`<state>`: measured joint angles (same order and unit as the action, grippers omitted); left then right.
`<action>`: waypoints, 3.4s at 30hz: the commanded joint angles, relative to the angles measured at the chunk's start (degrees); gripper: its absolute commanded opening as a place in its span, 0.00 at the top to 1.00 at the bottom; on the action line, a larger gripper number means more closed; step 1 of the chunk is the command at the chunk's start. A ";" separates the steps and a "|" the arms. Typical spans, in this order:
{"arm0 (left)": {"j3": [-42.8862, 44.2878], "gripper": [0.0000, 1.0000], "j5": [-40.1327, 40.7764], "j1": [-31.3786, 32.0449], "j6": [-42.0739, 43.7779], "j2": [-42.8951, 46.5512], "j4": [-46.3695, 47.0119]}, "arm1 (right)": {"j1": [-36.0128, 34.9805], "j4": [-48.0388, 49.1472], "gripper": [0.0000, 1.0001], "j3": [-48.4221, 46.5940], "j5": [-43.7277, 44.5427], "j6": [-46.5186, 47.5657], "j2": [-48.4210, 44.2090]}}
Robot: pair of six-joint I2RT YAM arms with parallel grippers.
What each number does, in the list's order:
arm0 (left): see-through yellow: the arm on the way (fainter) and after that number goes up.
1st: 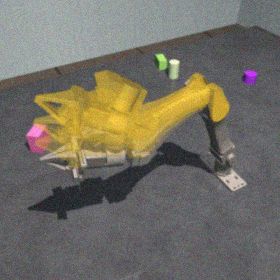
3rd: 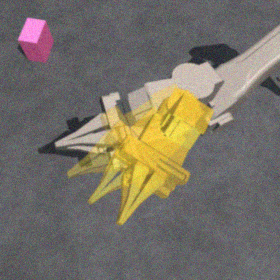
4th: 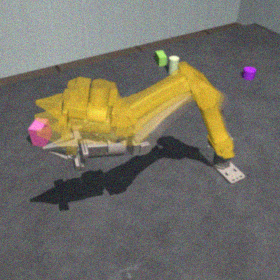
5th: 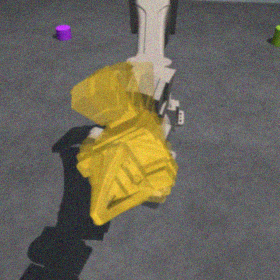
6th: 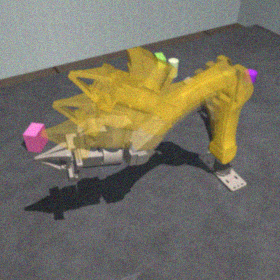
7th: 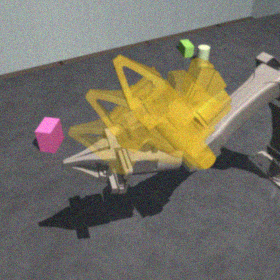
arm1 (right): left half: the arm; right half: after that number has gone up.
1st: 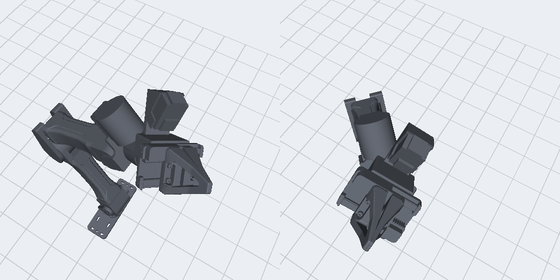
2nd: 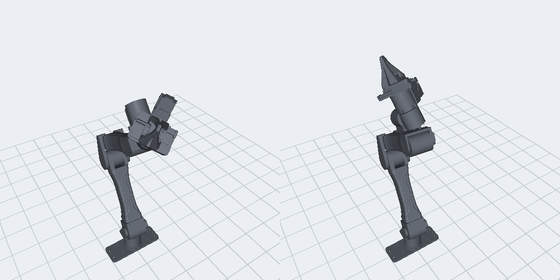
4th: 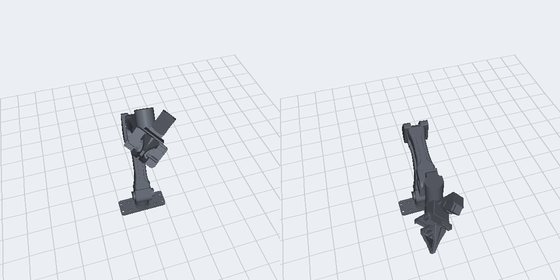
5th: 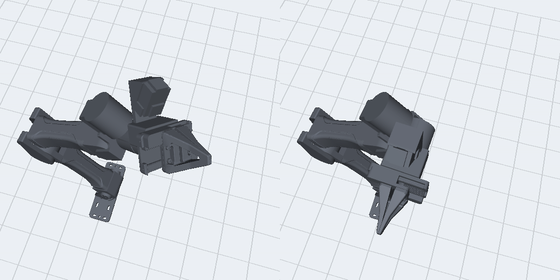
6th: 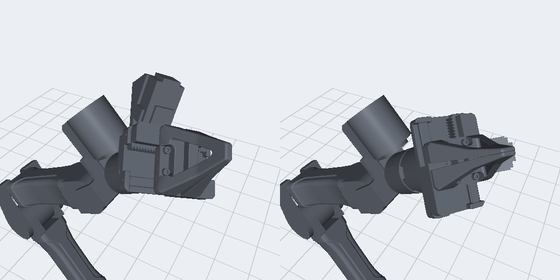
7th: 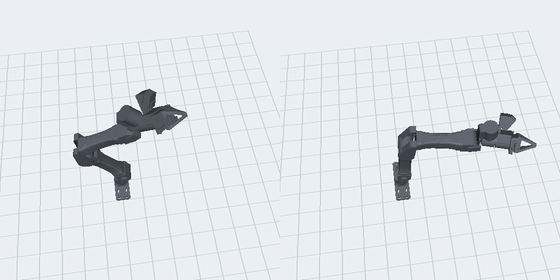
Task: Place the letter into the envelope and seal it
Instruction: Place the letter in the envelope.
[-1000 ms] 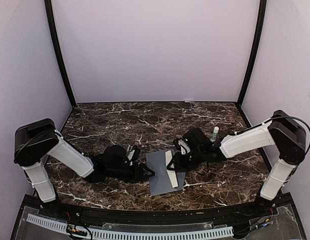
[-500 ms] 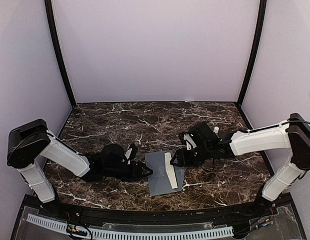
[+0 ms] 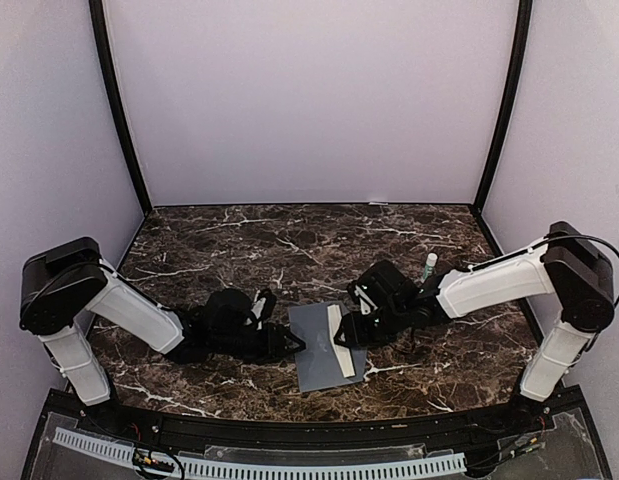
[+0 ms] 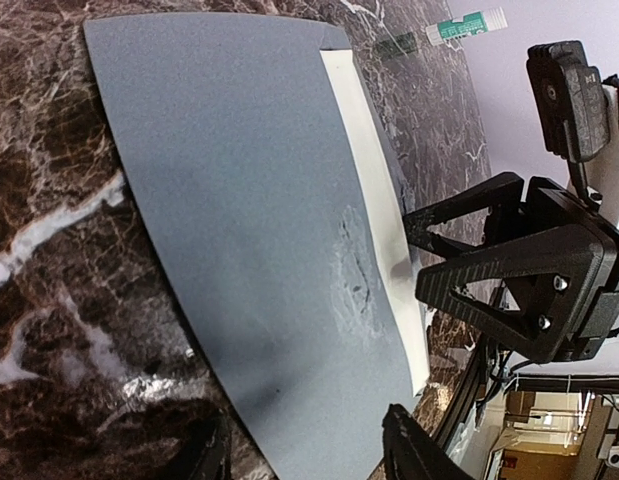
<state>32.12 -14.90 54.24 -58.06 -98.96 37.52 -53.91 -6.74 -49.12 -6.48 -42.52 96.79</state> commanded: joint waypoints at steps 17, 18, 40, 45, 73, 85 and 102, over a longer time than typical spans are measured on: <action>1.65 0.51 -0.98 0.20 0.21 -2.91 0.73 | -2.85 -1.58 0.46 -6.38 3.22 -0.09 4.70; 1.64 0.51 -1.00 0.20 0.13 -3.00 1.07 | -2.87 -1.66 0.45 -6.56 3.18 -0.03 4.90; 2.91 0.54 -2.89 0.26 -1.46 -5.27 4.56 | -4.79 -1.65 0.45 -9.15 1.98 -0.96 7.46; 2.23 0.54 -2.26 0.30 -1.53 -4.62 4.68 | -4.75 -3.38 0.45 -9.07 4.60 -1.19 6.21; -0.55 0.51 -0.48 3.22 -3.34 -3.44 5.54 | -7.17 -4.19 0.42 -4.00 6.69 -4.32 1.78; -0.10 0.52 -0.76 3.35 -3.50 -3.96 6.13 | -8.51 -6.82 0.42 -7.16 8.04 -4.42 3.46; 1.65 0.52 -1.17 3.60 -3.54 -5.05 6.34 | -10.22 -8.80 0.43 -11.96 8.67 -4.45 6.93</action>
<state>32.86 -15.66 57.30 -61.63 -103.11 44.25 -62.96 -16.58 -59.22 2.24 -46.46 102.69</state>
